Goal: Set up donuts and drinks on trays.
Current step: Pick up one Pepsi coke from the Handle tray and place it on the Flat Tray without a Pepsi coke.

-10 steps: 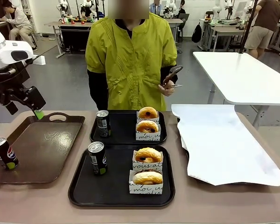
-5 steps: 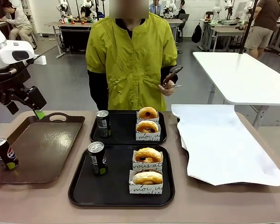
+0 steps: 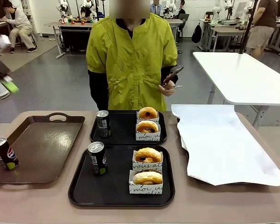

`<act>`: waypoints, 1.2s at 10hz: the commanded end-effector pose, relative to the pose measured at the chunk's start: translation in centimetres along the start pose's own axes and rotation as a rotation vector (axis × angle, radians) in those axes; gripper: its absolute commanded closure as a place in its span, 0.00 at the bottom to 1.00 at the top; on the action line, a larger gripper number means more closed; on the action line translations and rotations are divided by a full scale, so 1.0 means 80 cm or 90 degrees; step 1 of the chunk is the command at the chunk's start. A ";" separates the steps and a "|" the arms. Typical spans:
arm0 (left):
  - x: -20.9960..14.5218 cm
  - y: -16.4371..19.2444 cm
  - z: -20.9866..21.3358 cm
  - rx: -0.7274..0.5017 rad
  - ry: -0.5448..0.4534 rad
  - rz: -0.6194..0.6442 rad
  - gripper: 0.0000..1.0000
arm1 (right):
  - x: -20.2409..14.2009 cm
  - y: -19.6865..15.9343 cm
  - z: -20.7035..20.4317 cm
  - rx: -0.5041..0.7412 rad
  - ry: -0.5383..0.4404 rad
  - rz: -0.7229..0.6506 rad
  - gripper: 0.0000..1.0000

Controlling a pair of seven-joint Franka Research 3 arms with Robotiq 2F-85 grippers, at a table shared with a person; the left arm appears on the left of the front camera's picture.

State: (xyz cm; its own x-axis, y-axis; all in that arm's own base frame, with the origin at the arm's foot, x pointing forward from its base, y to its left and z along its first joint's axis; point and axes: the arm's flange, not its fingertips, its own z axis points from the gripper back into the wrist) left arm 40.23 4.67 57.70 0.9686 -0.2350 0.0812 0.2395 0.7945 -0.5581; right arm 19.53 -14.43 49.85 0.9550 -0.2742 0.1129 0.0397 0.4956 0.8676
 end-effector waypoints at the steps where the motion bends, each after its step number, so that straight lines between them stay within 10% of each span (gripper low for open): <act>1: -0.027 0.038 0.063 -0.251 0.001 0.056 0.00 | 0.001 0.001 -0.001 0.012 -0.001 0.010 0.00; 6: -0.180 0.158 0.051 -0.364 -0.143 0.088 0.00 | 0.001 0.001 -0.001 0.012 -0.001 0.010 0.00; 12: -0.193 0.235 0.018 -0.361 -0.192 0.143 0.00 | 0.001 0.001 -0.001 0.012 -0.001 0.010 0.00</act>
State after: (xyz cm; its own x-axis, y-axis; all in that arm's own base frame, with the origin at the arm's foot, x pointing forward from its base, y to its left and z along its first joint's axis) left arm 29.33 24.10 46.54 0.9898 0.1263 0.0656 0.0153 0.3643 -0.9312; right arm 19.53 -14.42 49.86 0.9551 -0.2739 0.1129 0.0397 0.4960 0.8674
